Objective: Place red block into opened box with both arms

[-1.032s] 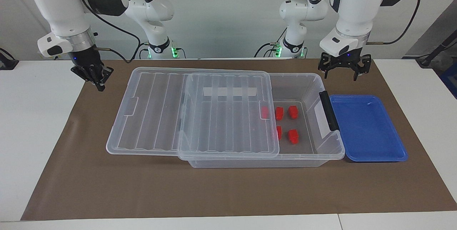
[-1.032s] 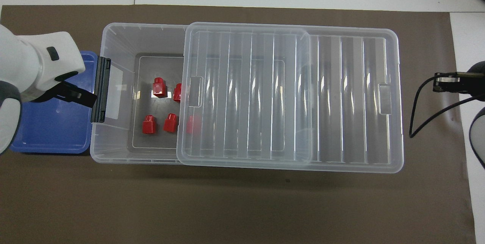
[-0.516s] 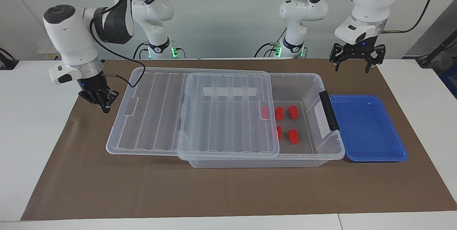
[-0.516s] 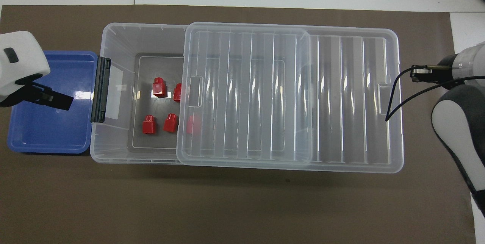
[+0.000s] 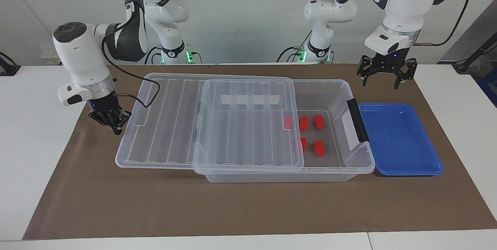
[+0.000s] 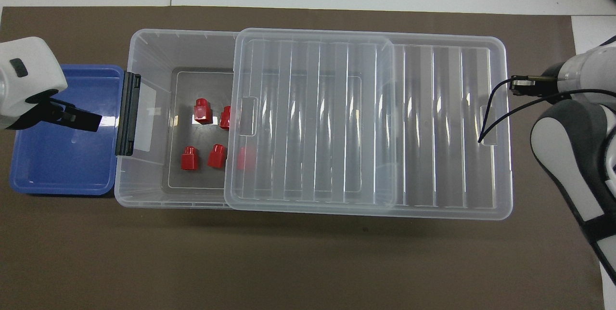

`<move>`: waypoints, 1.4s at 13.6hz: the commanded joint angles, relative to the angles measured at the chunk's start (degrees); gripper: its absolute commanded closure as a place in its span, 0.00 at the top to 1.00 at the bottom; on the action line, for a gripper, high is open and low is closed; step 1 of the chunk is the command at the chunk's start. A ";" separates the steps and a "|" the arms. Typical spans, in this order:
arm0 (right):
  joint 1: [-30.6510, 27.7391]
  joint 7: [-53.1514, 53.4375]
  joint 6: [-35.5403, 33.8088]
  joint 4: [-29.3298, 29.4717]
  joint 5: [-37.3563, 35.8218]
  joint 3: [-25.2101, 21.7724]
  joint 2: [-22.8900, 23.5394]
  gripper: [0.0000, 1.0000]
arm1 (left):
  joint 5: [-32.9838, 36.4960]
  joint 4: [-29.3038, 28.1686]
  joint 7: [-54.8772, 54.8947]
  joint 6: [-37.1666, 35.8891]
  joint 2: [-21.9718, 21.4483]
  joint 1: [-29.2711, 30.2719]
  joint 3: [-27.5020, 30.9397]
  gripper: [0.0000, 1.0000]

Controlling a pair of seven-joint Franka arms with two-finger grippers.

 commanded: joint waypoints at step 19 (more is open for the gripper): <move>15.43 -5.25 -0.79 -0.45 0.31 1.16 0.61 0.00 | -0.91 -1.67 0.84 3.19 2.12 3.32 -1.60 1.00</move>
